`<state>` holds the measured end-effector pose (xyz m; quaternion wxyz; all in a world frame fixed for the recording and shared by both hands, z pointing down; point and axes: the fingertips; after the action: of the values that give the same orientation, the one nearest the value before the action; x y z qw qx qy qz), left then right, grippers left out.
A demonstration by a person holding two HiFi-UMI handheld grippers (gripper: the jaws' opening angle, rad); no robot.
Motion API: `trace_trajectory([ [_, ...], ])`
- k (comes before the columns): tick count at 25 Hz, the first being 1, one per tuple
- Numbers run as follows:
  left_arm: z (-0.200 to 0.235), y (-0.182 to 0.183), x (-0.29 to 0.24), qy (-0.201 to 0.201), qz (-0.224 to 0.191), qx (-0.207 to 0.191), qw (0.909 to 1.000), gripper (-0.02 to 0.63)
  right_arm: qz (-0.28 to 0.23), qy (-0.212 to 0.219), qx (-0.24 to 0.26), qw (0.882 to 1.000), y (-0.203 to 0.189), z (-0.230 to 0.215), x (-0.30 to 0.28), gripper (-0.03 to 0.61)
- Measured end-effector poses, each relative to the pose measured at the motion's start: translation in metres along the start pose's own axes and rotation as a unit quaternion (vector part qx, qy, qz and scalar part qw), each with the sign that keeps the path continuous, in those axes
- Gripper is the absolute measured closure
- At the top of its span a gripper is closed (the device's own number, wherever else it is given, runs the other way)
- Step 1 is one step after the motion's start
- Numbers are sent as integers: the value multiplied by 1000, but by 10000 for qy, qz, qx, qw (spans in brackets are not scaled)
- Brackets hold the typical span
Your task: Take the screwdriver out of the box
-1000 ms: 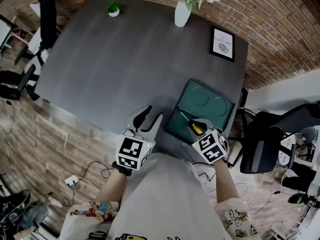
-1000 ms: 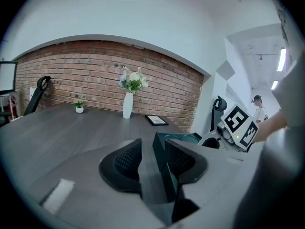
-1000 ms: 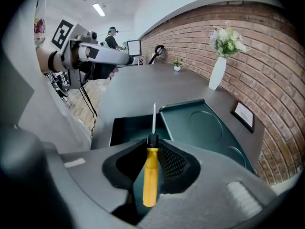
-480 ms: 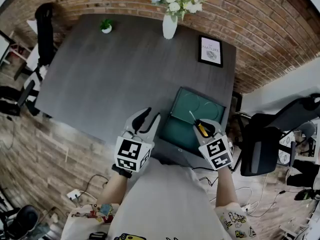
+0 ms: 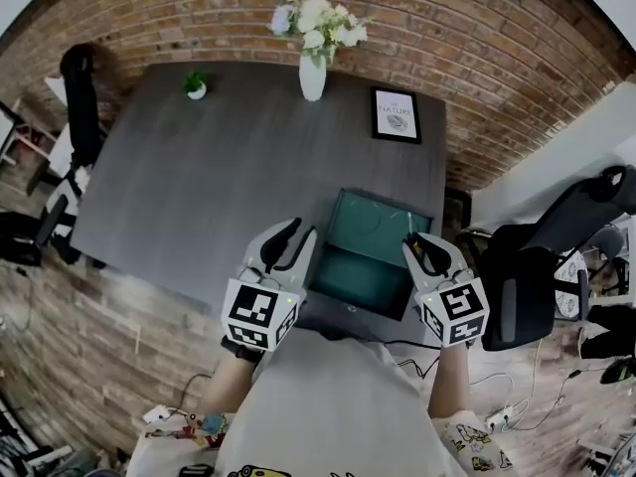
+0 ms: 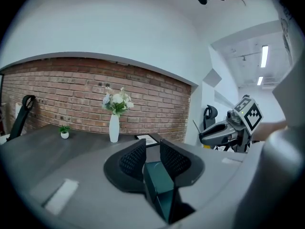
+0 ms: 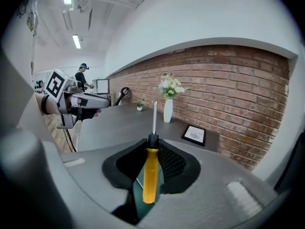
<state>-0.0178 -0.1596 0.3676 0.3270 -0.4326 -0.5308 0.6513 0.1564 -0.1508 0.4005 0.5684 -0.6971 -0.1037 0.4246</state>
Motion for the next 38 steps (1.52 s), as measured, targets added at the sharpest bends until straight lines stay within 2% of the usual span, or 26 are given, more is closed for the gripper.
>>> trace_trajectory([
  [7,-1,29,5,61,-339,-59,9994,550,-761,-259,-231,9965,20,-5,32,503],
  [14,-5,49,14,148,-494,-128,9986,603,-1138,-414,-303,9922,30,-3,50,503],
  [23,-13,33,17,2,-324,-177,9993,615,-1449,-381,-286,9883,27,7,62,503],
  [30,-15,21,19,-62,-123,-121,9998,614,-1725,-609,-443,9821,25,4,75,503],
  [38,-13,11,18,-106,-56,-102,9999,614,-1697,-557,-639,9818,24,4,69,503],
])
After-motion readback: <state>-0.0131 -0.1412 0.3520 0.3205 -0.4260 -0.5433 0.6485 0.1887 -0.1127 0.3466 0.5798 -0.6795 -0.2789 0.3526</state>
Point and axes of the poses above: the fingertips, and each gripper's own axes: x backward along the fingers, z to its left, y out of its top, and after that the axes turned 10 degrees about y, right-handed
